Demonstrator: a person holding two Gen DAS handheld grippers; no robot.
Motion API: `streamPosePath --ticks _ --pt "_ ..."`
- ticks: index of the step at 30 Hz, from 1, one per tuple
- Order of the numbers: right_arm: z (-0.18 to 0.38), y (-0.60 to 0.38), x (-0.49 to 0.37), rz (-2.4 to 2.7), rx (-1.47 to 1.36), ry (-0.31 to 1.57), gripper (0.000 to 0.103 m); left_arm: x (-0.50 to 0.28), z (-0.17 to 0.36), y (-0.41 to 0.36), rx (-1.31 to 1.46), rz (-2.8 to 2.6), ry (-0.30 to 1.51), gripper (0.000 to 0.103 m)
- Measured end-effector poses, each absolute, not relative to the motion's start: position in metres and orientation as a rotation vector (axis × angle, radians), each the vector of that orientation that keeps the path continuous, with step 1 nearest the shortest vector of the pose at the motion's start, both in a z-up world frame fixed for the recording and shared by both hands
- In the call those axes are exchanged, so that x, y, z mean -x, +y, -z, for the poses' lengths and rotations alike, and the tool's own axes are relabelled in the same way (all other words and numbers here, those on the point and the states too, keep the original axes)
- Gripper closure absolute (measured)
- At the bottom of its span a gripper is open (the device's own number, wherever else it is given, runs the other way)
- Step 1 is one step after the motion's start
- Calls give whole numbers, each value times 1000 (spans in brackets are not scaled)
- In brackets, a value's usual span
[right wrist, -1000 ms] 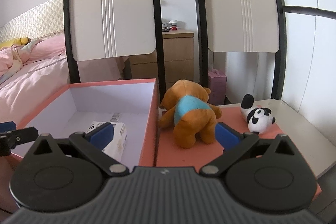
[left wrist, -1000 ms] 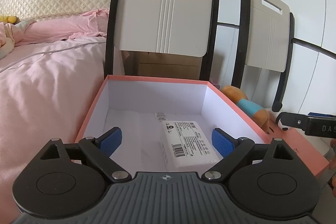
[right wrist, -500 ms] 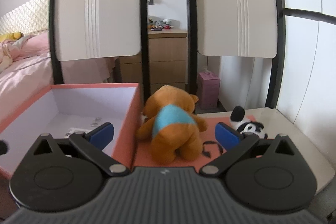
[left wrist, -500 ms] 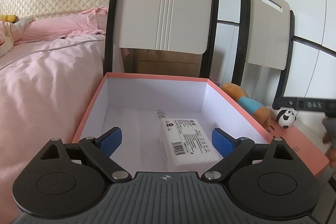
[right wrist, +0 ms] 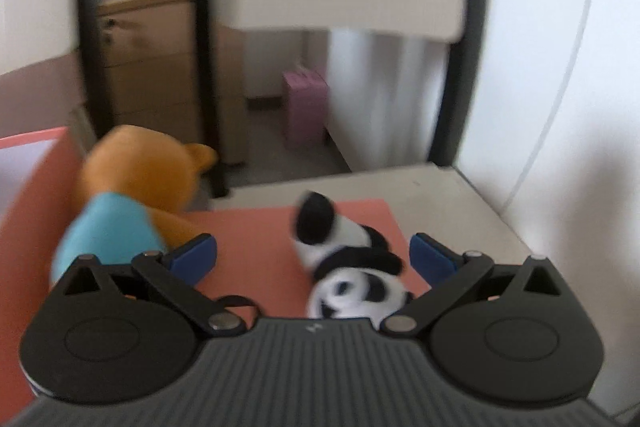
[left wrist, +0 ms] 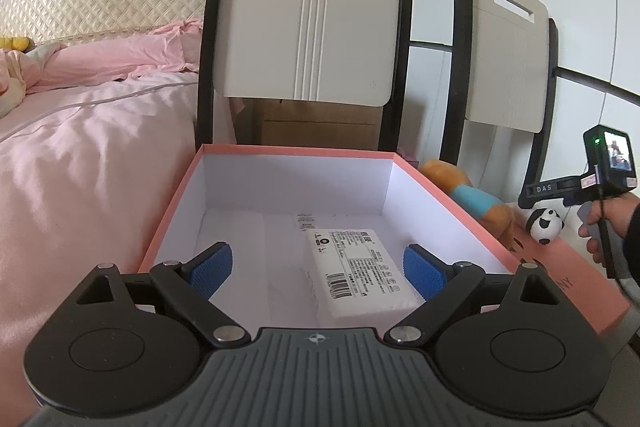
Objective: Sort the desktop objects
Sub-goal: 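Move the right gripper to the panda plush and close on it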
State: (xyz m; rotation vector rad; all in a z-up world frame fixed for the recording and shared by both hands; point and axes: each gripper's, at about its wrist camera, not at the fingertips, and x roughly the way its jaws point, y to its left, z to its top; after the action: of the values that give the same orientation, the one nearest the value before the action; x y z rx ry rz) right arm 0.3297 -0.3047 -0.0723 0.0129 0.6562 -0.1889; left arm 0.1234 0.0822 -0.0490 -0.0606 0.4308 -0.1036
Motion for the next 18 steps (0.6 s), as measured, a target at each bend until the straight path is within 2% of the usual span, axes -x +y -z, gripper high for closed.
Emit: streamPosePath --ticks 10,12,14,18 --pt "99 -332 -349 220 -72 746 3 -124 52 80 49 110 448 9" --pt "102 -331 -349 214 -70 757 11 -124 52 80 49 108 451 9" --pt "106 -330 -350 211 -67 770 26 -123 52 80 47 108 445 9" --pt "111 -326 -350 203 -57 788 39 -123 51 79 42 118 443 9"
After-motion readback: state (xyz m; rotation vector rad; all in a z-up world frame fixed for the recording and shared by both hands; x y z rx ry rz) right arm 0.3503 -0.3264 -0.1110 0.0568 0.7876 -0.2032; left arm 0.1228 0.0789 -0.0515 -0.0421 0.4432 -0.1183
